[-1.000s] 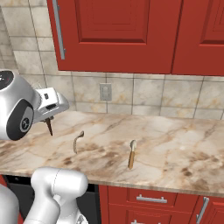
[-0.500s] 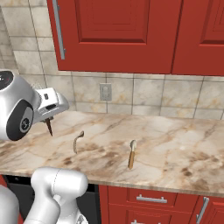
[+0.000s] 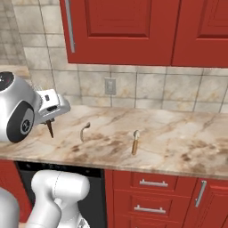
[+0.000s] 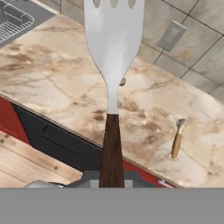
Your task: Organize the utensils by type. Pick up the wooden spoons from the counter and place them in the open cabinet. Then pick up the metallic utensils from the counter and place them in the open drawer.
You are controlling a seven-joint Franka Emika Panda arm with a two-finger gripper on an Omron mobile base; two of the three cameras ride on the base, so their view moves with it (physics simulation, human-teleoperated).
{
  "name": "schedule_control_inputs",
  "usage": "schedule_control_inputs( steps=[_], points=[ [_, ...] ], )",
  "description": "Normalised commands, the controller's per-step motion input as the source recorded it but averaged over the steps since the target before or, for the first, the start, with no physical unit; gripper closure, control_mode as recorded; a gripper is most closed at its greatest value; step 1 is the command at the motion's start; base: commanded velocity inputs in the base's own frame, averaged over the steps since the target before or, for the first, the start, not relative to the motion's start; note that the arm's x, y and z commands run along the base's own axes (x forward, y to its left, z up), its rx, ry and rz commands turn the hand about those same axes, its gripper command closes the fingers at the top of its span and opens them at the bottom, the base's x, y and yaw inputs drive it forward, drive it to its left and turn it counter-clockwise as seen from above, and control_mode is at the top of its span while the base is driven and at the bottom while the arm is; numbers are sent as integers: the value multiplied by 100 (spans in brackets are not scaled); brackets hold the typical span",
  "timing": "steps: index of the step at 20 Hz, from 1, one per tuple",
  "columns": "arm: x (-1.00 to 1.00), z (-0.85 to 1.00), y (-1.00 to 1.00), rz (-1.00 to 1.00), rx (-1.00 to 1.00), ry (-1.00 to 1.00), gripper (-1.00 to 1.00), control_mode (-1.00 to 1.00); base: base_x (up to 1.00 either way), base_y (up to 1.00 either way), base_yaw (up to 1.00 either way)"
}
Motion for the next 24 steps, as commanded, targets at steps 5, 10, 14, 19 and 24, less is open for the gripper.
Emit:
schedule_control_inputs(
  steps=[5, 10, 14, 19, 24],
  points=[
    [0, 0, 0, 0, 0, 0, 100, 100, -61, 0, 0],
    [0, 0, 0, 0, 0, 0, 100, 100, -28, 0, 8],
    [0, 0, 0, 0, 0, 0, 100, 100, -3, 0, 12],
    [0, 0, 0, 0, 0, 0, 100, 100, 0, 0, 1],
    [0, 0, 0, 0, 0, 0, 100, 100, -3, 5, 3]
  ],
)
